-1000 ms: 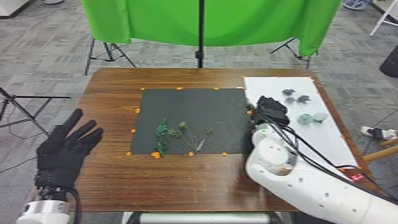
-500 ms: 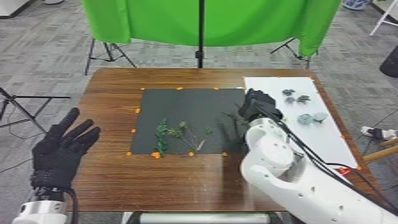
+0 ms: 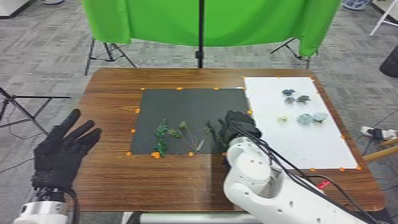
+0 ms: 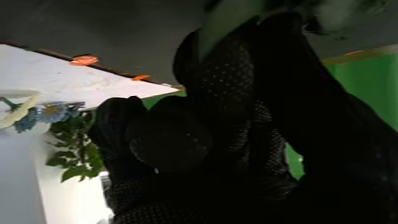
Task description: Arrange flowers
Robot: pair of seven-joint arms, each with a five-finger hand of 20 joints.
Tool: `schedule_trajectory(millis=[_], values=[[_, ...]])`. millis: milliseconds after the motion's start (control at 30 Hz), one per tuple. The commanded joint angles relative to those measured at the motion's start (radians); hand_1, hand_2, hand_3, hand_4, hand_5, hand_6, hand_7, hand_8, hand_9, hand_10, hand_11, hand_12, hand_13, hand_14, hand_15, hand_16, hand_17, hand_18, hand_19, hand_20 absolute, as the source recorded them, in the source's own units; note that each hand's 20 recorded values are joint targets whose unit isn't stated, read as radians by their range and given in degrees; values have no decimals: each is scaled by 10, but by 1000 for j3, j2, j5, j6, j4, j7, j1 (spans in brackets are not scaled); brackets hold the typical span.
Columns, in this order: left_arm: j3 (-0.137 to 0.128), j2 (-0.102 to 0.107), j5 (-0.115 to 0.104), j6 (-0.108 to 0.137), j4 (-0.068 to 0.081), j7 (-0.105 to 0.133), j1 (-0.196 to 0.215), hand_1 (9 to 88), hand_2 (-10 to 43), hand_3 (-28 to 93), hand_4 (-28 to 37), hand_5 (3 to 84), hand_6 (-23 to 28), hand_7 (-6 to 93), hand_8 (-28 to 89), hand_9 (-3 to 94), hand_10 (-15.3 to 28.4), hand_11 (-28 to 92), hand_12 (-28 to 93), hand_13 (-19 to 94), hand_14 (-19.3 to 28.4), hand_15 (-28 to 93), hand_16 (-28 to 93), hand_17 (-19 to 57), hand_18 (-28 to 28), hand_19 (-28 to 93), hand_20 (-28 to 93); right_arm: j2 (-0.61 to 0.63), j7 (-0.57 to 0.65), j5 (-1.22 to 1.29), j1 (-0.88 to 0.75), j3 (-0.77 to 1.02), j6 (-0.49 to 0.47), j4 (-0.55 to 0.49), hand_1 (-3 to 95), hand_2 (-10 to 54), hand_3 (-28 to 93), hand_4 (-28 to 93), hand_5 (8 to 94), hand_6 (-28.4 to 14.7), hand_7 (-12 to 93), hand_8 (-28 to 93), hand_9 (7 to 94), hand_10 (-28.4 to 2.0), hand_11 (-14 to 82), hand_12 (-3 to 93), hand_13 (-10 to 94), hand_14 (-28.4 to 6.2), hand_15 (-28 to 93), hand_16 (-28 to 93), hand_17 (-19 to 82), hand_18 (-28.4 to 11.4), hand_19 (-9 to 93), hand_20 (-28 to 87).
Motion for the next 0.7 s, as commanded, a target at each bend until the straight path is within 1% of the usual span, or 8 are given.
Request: schedule_trajectory(millis=[33,233,333,367,400,433,500,700], values=[[-6,-19,13,-2,-4,-27,14,200,86,764,-283,342,58,107,-102,339,184,196,98,236,280,466,-77,-95,284,555,101,21,-1,-47,-43,-10,-44,-11,492,-95,679,-274,922,-18,195,81,927,-113,431,209,821,-85,767,204,428,-260,932,471],[-10,-34,24,-10,-4,-40,13,202,86,765,-283,343,58,106,-102,339,185,196,98,236,280,466,-77,-95,284,555,100,41,-11,-94,-47,-8,-54,-28,454,-95,676,-281,906,-19,175,66,914,-115,419,205,813,-89,755,201,420,-259,932,446],[-6,-24,15,-2,-6,-19,23,202,86,766,-283,342,59,107,-101,339,185,196,98,236,280,466,-77,-95,284,556,99,60,-22,-95,-62,26,-36,-57,429,-95,689,-281,901,-17,170,53,909,-118,414,204,807,-91,756,203,417,-263,932,446],[-8,-23,15,-5,-5,-18,24,202,86,765,-283,343,59,107,-101,339,185,196,98,236,280,466,-77,-95,284,556,99,70,-31,-107,-76,46,-15,-74,413,-95,698,-281,899,-17,168,27,908,-119,412,204,804,-93,757,203,415,-264,932,446],[-4,-17,9,2,-6,-3,28,202,86,765,-283,343,59,107,-101,339,185,196,98,235,280,466,-76,-95,284,556,99,88,-43,-115,-83,61,18,-93,395,-95,706,-279,895,-15,170,-32,903,-122,405,203,800,-94,758,203,414,-264,932,444],[-5,-22,13,-2,-4,-7,26,202,86,765,-283,343,59,107,-102,339,185,196,98,235,280,466,-76,-95,284,556,99,108,-47,-122,-89,76,47,-111,373,-95,707,-277,882,-17,167,-86,889,-127,389,199,795,-96,757,202,410,-266,932,439],[-6,-12,7,-1,-5,11,37,203,86,765,-283,343,59,107,-102,338,184,196,98,235,280,466,-76,-95,284,556,99,143,-63,-119,-101,119,105,-140,359,-95,702,-272,853,-26,157,-108,863,-133,364,191,779,-101,750,196,392,-269,931,406],[-1,-10,6,-8,2,17,29,202,86,763,-283,343,58,108,-102,338,184,196,98,236,279,466,-76,-95,284,556,98,244,-106,-24,-105,263,140,-151,370,-95,730,-264,707,-40,127,-113,740,-161,317,167,675,-132,720,158,304,-273,882,331]])
